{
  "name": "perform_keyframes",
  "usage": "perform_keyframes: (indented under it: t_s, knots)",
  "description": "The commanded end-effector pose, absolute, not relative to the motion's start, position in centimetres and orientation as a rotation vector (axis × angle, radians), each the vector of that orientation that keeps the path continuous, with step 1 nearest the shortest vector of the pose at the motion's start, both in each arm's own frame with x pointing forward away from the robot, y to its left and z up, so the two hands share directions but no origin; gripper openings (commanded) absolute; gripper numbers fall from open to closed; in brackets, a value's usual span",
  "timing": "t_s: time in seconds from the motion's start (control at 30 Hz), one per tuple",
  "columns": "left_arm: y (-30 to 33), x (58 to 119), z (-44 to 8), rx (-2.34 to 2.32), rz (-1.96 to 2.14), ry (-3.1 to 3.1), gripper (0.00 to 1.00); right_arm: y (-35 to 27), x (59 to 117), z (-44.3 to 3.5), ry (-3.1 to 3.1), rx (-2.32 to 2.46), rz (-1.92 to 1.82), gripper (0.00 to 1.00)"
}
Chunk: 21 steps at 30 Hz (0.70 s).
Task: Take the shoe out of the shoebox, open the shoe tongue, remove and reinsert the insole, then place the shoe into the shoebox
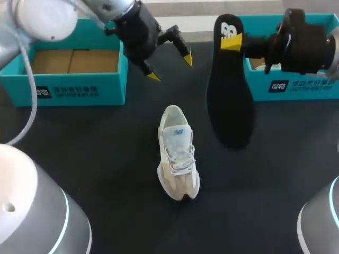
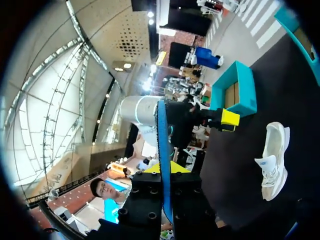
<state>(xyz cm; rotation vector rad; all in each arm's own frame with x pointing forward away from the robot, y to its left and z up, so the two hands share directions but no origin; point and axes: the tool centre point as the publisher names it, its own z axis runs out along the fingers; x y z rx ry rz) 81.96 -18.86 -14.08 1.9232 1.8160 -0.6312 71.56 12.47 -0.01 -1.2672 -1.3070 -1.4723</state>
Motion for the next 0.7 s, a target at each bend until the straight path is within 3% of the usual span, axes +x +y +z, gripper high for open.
perform_keyframes:
  t_s: [0.03,0.7]
  knots:
    - [-18.3,80.8,-14.0,1.687,-0.861,1.598,1.00,12.4,73.5,0.0,-1.269,-1.389,-1.414,0.00]
    - [-18.6,79.8,-12.5,1.473,-0.947,1.512,1.00,11.0,75.8,-1.1,-1.175,-1.567,-1.432,0.00]
